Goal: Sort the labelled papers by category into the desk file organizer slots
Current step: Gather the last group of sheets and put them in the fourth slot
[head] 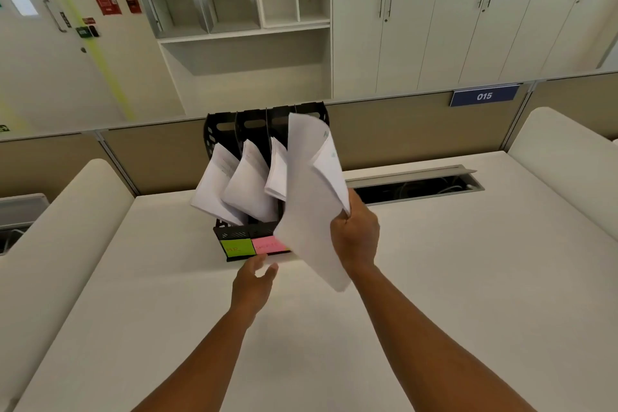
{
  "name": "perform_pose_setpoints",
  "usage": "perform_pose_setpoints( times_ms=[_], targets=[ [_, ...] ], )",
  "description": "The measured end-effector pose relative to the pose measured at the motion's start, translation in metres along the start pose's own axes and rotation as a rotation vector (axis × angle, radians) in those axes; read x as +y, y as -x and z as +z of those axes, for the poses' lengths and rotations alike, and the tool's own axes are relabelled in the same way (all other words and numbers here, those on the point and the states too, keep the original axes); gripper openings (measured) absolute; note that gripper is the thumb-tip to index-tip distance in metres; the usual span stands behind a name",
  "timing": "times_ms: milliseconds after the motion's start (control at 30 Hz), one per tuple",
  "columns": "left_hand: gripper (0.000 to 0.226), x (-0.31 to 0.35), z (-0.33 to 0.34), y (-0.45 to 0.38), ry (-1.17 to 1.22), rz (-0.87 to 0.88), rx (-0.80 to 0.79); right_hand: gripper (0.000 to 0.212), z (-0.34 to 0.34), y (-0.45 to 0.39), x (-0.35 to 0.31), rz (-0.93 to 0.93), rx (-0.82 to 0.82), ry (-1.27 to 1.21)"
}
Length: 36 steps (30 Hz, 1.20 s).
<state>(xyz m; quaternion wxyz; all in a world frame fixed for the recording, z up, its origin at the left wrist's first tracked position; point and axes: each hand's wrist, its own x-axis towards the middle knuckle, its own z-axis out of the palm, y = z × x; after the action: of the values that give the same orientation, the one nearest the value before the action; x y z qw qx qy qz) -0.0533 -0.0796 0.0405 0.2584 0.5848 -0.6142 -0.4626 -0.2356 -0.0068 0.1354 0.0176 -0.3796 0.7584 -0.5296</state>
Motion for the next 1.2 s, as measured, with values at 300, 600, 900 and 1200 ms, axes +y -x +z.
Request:
perform_pose_setpoints(
  times_ms=[300, 600, 900, 1200],
  targets=[
    [0.045, -0.018, 0.012, -0.018, -0.34, -0.027, -0.206, 0.012, 0.005, -0.059, -0.033, 0.005, 0.137, 0.045],
    [0.067, -0.034, 0.023, -0.044, -0.652, 0.007, -0.341, 0.017, 0.025, -0.1, -0.041, 0.025, 0.214, 0.158],
    [0.08, -0.045, 0.036, -0.058, -0.847, 0.053, -0.337, 0.032, 0.071, -0.115, -0.024, 0.045, 0.154, 0.046],
    [0.1, -0.047, 0.044, -0.082, -0.89, 0.056, -0.381, 0.047, 0.109, -0.141, -0.011, 0.009, 0.148, -0.069]
  ],
)
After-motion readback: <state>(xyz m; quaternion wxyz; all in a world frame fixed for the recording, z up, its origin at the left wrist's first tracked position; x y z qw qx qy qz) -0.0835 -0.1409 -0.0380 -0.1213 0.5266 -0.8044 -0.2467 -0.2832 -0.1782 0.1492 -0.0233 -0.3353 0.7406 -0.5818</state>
